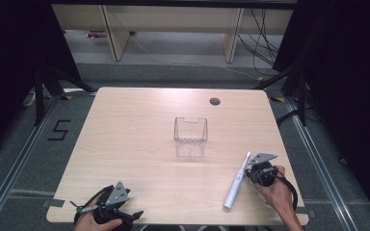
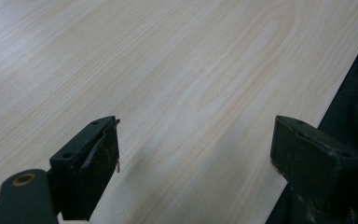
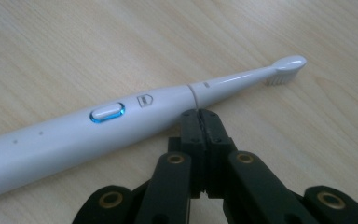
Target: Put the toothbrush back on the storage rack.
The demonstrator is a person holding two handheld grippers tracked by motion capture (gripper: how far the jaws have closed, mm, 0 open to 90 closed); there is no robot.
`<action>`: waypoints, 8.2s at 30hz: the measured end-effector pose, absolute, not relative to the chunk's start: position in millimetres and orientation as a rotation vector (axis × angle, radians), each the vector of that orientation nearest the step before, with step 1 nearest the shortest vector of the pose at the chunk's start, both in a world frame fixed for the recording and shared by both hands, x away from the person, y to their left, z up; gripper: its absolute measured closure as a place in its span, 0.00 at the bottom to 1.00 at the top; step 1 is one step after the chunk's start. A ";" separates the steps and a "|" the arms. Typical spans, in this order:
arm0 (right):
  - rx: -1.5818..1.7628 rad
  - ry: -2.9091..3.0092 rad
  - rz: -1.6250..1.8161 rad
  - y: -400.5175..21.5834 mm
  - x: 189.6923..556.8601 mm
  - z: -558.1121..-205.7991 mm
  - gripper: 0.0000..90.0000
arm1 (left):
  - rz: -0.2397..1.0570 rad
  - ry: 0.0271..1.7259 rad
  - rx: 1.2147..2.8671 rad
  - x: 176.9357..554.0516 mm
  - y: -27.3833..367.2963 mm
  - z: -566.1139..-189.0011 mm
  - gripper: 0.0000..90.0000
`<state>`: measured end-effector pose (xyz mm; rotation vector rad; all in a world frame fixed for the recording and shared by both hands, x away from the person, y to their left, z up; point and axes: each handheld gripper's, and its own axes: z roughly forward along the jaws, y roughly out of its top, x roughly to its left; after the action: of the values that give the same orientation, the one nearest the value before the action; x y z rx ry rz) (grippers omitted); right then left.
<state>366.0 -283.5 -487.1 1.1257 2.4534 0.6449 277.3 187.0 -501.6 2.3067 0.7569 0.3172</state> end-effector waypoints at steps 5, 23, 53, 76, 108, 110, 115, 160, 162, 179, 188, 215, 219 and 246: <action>1.115 2.462 0.641 -276.5 374.1 -487.7 0.99 | 0.325 0.757 2.299 276.6 186.8 -501.9 0.16; 1.023 2.507 0.618 -239.3 399.7 -485.9 0.98 | 0.320 0.760 2.293 275.7 186.6 -501.8 0.16; 1.266 2.585 0.710 -233.7 400.5 -454.2 0.57 | 0.321 0.773 2.286 275.9 187.1 -502.0 0.16; 1.190 2.737 0.555 -207.8 405.6 -460.9 0.53 | 0.325 0.764 2.290 276.1 187.4 -501.6 0.16; 1.172 2.827 0.353 -207.3 414.4 -475.6 0.69 | 0.329 0.752 2.291 276.5 187.7 -501.1 0.16; 1.176 2.835 0.335 -208.7 415.7 -475.1 0.72 | 0.322 0.772 2.284 275.9 187.3 -501.7 0.16; 1.163 2.854 0.292 -212.6 420.7 -474.5 0.73 | 0.321 0.774 2.281 275.8 187.1 -501.9 0.16; 1.218 2.585 0.666 -268.7 416.7 -405.6 0.74 | 0.327 0.758 2.289 276.6 188.2 -501.0 0.16; 1.233 2.554 0.697 -272.3 416.9 -402.3 0.74 | 0.326 0.757 2.290 276.9 188.3 -501.2 0.16; 1.164 2.375 0.979 -269.4 429.0 -398.3 0.74 | 0.320 0.757 2.297 277.5 188.9 -500.7 0.16; 1.143 2.263 1.119 -262.5 434.1 -391.9 0.74 | 0.328 0.755 2.288 276.7 188.6 -500.6 0.16; 1.039 2.168 1.291 -233.6 458.4 -364.0 0.74 | 0.318 0.757 2.295 277.6 188.5 -501.1 0.16; 1.060 2.151 1.315 -226.7 458.5 -358.1 0.74 | 0.326 0.756 2.284 277.0 188.7 -500.9 0.16; 0.929 2.190 1.389 -178.3 469.2 -330.6 0.74 | 0.311 0.756 2.283 277.6 189.7 -500.0 0.16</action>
<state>469.2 -178.3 -330.6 0.9288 2.1897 1.3894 277.6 189.7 -500.0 2.2830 0.7562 0.3111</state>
